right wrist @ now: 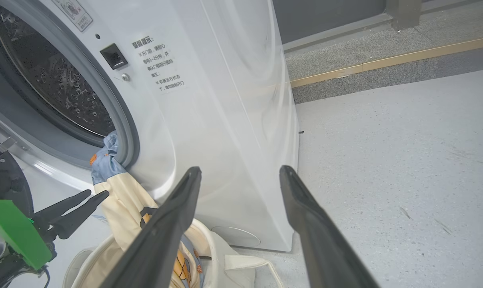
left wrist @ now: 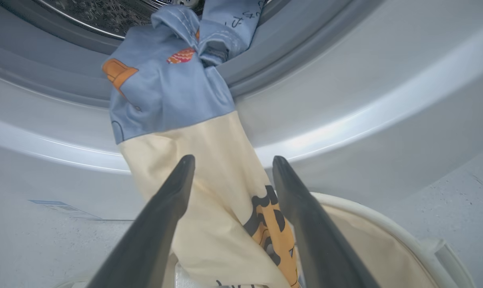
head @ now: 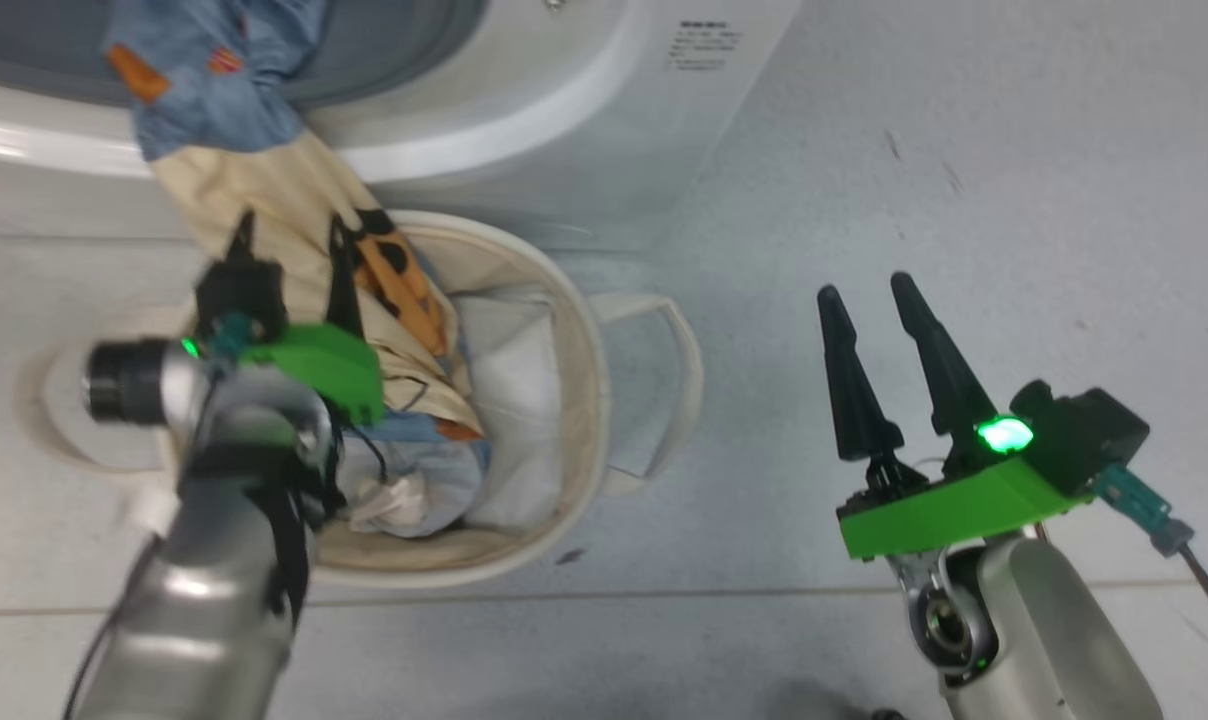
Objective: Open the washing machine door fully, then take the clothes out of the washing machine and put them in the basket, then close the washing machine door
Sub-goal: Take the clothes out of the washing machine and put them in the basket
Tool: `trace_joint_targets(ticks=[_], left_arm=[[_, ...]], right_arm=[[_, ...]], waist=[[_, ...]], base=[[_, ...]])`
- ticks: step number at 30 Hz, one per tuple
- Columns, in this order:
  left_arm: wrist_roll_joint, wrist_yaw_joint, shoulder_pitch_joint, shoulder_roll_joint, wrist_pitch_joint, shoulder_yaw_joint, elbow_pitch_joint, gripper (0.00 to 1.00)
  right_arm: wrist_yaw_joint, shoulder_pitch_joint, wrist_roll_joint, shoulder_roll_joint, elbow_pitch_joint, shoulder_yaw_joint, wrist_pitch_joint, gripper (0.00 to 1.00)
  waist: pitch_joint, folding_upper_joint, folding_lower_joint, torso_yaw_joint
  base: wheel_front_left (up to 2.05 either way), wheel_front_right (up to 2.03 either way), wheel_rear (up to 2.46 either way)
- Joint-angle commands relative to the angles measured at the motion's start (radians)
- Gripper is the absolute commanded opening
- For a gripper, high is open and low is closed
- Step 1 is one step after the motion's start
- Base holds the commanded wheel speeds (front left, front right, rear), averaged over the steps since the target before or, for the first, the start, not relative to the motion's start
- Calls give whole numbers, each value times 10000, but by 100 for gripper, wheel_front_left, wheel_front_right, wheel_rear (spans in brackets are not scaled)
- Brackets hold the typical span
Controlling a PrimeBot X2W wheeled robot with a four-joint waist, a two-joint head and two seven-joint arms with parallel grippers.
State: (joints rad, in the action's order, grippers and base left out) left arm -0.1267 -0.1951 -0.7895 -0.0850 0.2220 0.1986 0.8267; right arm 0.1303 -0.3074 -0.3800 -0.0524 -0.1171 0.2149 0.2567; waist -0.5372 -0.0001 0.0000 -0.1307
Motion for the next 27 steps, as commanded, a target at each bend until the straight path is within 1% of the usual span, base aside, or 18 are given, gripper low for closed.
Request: trace_joint_targets(ticks=[1, 5, 11, 17, 19, 20, 21, 23, 27], left_arm=[[-79, -132, -464, -378, 27, -407, 97, 100], [-276, -322, -1283, -598, 118, -714, 782, 100], [-431, -550, -2060, -882, 232, -976, 1485, 100], [-581, -719, -2892, -1013, 287, -1118, 2356, 100], [-659, -648, -3085, -974, 307, -1136, 2586, 100], [-676, -617, -3156, -955, 318, -1127, 2680, 11], [-698, -565, -3197, -926, 328, -1114, 2781, 0], [-729, -459, -3232, -870, 345, -1076, 2963, 0], [-705, -392, -3054, -806, 385, -993, 2960, 0]], right_arm=[[4, -112, -56, 22, 367, 258, 51, 100], [4, -261, -217, 22, 435, 241, 51, 100], [4, -369, -350, 22, 440, 240, 51, 100], [4, -501, -272, 22, 494, 174, 51, 100], [4, -535, -237, 22, 511, 151, 51, 100], [4, -546, -219, 22, 515, 141, 51, 100], [4, -555, -209, 22, 515, 131, 51, 100], [4, -564, -188, 22, 508, 110, 51, 100], [4, -540, -137, 22, 459, 96, 51, 100]], waist=[[-348, 1, 0, -333], [-614, 1, 0, -603], [-829, 1, 0, -802], [-1017, 1, 0, -798], [-1044, 1, 0, -763], [-1049, 1, 0, -741], [-1048, 1, 0, -715], [-1025, 1, 0, -647], [-833, 1, 0, -471]], base=[[0, 0, 0], [0, 0, 0], [0, 0, 0], [0, 0, 0], [0, 0, 0], [0, 0, 0], [0, 0, 0], [0, 0, 0], [0, 0, 0]])
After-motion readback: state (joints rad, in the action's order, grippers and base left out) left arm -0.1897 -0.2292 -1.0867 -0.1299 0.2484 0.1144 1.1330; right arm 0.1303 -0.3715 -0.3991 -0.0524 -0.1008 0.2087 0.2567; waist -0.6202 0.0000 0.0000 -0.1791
